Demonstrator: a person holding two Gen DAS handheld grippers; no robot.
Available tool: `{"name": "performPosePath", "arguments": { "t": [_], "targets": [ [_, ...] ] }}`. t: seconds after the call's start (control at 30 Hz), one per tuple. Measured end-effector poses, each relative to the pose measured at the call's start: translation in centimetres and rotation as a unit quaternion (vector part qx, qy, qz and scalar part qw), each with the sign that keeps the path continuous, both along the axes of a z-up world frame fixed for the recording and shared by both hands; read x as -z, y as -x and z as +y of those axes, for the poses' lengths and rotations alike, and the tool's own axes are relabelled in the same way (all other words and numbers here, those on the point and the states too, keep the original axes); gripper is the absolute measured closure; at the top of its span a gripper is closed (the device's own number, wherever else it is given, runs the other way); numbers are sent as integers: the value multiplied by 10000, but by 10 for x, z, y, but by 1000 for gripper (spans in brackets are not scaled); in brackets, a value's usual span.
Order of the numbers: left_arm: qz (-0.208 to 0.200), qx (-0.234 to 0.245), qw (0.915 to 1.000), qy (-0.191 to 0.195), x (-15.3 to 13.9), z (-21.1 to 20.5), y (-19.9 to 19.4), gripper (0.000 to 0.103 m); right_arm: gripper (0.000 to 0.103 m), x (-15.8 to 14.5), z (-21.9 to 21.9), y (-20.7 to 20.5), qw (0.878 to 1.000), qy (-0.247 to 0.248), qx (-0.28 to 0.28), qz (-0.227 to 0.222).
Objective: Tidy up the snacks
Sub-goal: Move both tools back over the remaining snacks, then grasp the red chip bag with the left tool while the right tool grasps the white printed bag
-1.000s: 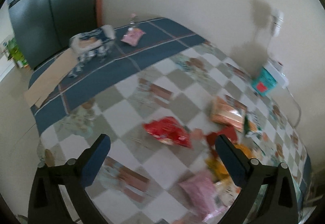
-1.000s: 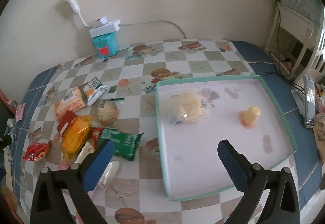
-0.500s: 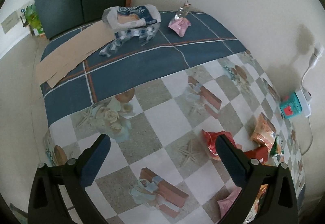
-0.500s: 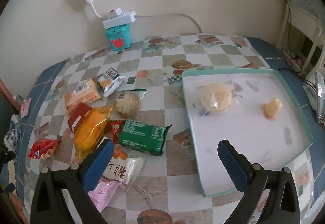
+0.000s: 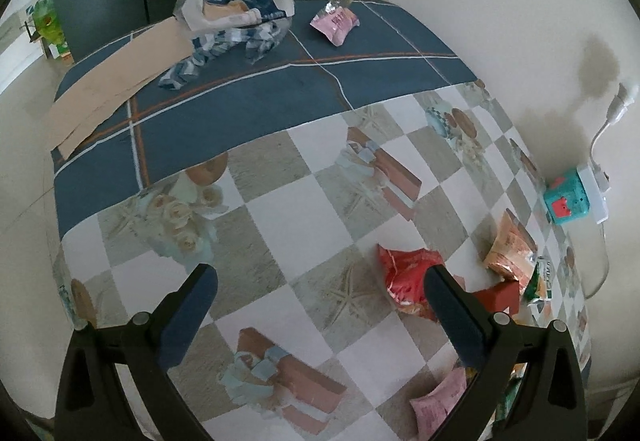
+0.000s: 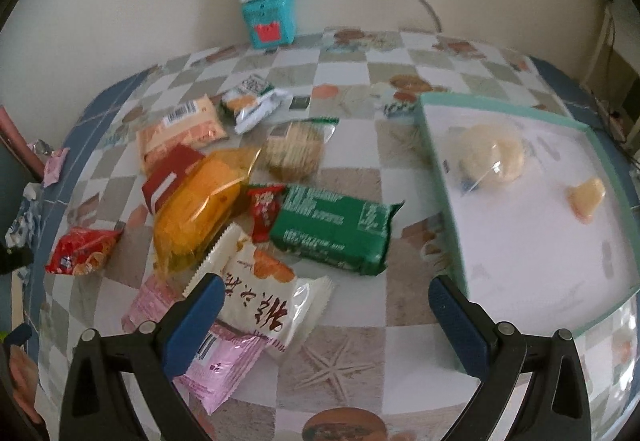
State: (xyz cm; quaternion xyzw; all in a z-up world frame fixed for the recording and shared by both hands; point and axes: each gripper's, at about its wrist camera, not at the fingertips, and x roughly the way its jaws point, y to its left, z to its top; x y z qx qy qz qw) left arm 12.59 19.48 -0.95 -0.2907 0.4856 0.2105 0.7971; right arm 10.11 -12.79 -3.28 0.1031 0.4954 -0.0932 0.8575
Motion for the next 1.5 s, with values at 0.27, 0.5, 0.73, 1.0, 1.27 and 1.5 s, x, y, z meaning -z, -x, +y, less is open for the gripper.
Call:
{"name": "performPosePath", "arguments": {
  "t": [0.27, 0.5, 0.73, 1.0, 1.27, 1.5],
  "targets": [
    [-56, 409, 9989, -215, -4, -20, -25, 0, 0, 16, 1, -10, 9996, -237, 64, 162],
    [116, 1178, 9906, -685, 3, -55, -48, 0, 0, 24, 4, -17, 9990, -357, -3, 252],
    [353, 1307, 9887, -646, 22, -54, -52, 0, 0, 28, 14, -23, 9987, -361, -196, 310],
    [427, 1378, 9869, -720, 33, -55, -55, 0, 0, 32, 27, -27, 9985, -218, -371, 338],
    [741, 1384, 9837, -878, 45, -54, -56, 0, 0, 35, 31, -30, 9984, -16, -438, 352],
    [835, 1222, 9838, -1009, 46, -41, -51, 0, 0, 37, 20, -27, 9983, 160, -317, 464]
  ]
}}
